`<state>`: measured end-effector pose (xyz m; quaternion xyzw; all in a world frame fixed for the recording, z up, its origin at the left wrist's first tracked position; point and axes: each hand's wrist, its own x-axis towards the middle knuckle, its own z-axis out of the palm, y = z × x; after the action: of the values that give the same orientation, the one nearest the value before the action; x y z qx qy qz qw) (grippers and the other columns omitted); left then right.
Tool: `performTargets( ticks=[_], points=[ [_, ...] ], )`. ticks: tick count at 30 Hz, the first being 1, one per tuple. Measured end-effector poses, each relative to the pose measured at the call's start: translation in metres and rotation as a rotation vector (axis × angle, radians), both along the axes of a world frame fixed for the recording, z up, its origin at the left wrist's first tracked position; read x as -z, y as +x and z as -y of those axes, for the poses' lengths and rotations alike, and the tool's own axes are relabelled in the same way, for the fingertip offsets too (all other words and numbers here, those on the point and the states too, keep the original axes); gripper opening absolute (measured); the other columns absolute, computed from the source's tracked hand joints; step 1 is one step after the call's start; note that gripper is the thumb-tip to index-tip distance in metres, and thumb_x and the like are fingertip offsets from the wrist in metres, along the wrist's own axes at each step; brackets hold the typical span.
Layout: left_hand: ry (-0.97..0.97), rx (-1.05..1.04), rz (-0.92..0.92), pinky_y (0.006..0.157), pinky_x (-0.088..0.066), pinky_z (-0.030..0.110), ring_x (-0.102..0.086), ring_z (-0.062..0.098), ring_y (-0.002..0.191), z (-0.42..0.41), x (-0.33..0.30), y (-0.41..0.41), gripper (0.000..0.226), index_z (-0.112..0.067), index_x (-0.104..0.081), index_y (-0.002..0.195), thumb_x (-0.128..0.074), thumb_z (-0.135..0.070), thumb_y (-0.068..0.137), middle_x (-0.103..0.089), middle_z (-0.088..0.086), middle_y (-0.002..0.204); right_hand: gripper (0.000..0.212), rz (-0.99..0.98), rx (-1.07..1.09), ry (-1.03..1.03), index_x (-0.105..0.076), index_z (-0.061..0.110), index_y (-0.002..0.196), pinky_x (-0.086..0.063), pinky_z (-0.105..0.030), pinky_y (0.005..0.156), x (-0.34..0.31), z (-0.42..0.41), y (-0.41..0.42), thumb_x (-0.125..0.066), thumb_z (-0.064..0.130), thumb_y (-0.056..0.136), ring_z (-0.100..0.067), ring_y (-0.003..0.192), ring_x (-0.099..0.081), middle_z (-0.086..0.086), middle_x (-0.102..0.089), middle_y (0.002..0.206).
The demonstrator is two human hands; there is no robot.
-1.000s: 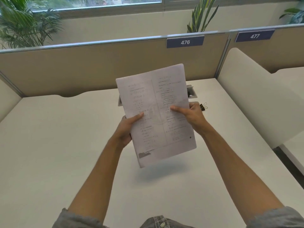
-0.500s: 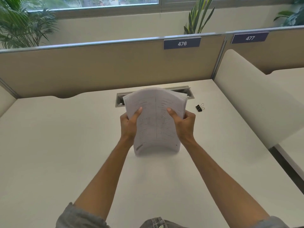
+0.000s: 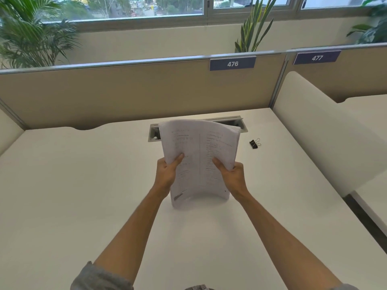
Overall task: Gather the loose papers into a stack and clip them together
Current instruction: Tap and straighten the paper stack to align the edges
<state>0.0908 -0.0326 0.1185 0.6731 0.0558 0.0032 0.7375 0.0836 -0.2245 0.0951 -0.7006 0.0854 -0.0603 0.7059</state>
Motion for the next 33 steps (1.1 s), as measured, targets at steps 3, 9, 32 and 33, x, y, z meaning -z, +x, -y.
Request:
performTargets(
  ticks=[3,9,32,33],
  points=[
    [-0.078,0.020,-0.056,0.073,-0.061,0.047,-0.072,0.034,0.093,-0.005,-0.002,0.003,0.015,-0.016,-0.070,0.105,-0.065,-0.021,0.092,-0.075,0.009,0.102,0.022,-0.041,-0.033,-0.009,-0.075,0.004,0.084,-0.058,-0.025,0.061,0.003,0.009,0.001,-0.073,0.026,0.087,-0.016,0.070,-0.071,-0.005,-0.074,0.080],
    [-0.152,0.191,-0.157,0.078,-0.060,0.049,-0.069,0.037,0.103,-0.021,-0.024,0.004,0.027,-0.013,-0.062,0.119,-0.062,-0.020,0.093,-0.070,0.016,0.119,0.019,-0.080,-0.161,0.022,-0.073,0.011,0.100,-0.061,-0.029,0.066,-0.007,0.026,0.005,-0.071,0.026,0.089,-0.019,0.078,-0.075,-0.006,-0.076,0.093],
    [-0.552,0.135,0.047,0.092,-0.055,0.041,-0.061,0.022,0.121,-0.027,-0.081,0.034,0.031,-0.019,-0.053,0.123,-0.036,-0.036,0.104,-0.061,-0.001,0.137,0.041,-0.331,-0.339,0.300,-0.067,0.006,0.120,-0.055,-0.052,0.094,-0.008,0.025,-0.018,-0.072,0.027,0.086,-0.034,0.105,-0.070,-0.014,-0.073,0.114],
    [-0.539,0.127,0.044,0.094,-0.054,0.042,-0.060,0.023,0.122,-0.027,-0.079,0.033,0.033,-0.019,-0.053,0.125,-0.035,-0.038,0.104,-0.060,-0.002,0.138,0.041,-0.333,-0.334,0.292,-0.067,0.006,0.120,-0.055,-0.051,0.094,-0.007,0.026,-0.018,-0.073,0.028,0.086,-0.034,0.105,-0.070,-0.014,-0.073,0.114]
  ],
)
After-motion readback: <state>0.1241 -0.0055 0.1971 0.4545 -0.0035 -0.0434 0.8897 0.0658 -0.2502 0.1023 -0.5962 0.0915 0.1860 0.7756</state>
